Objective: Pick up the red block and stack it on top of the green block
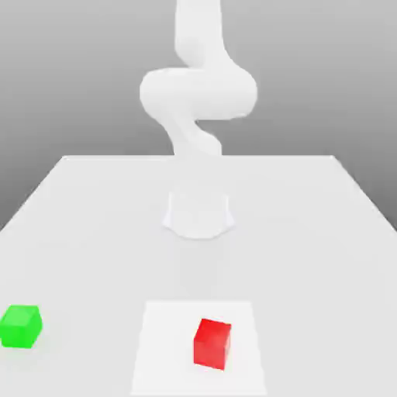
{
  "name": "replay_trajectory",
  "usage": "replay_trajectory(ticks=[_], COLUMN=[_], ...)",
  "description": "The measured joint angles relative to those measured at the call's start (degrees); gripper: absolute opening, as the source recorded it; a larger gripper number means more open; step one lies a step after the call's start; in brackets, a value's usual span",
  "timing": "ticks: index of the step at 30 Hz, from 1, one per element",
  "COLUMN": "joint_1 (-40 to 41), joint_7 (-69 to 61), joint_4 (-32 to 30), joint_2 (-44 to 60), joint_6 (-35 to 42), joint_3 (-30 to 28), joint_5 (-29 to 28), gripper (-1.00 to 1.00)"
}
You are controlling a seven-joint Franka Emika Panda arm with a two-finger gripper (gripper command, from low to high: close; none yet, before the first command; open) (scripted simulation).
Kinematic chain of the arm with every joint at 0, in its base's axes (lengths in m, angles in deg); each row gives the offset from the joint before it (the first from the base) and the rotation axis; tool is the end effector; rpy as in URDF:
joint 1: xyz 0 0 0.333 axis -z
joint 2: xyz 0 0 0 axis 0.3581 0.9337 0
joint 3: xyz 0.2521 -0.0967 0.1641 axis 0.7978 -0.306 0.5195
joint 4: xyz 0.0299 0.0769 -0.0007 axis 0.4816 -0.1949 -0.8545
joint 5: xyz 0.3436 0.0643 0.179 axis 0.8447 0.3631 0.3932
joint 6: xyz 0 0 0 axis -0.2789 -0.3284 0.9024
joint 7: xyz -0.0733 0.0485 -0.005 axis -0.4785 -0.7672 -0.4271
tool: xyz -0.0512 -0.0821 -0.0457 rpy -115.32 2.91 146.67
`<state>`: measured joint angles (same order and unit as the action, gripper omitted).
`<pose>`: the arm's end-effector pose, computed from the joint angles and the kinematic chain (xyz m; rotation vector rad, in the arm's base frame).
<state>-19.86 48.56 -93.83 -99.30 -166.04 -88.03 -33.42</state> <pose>0.3818 0.0049 0.6653 -2.4868 1.0960 -0.9479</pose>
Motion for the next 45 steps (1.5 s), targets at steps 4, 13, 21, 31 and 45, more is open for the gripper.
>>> replay_trajectory(ticks=[4,13,21,31,45], joint_1=[1.78,3.86,3.68,1.68,9.95], joint_7=[3.85,12.19,16.95,20.1,20.48], joint_4=[-3.23,-10.21,-16.45,-15.77,-14.06], joint_2=[8.67,27.48,43.86,57.8,47.17], joint_6=[-4.2,-13.26,-21.42,-32.31,-19.97], joint_3=[2.19,4.91,5.79,3.21,-1.38], joint_5=[-1.15,-3.64,-2.19,-5.07,0.56], gripper=[0.0,0.0,0.0,-1.0,-1.0])
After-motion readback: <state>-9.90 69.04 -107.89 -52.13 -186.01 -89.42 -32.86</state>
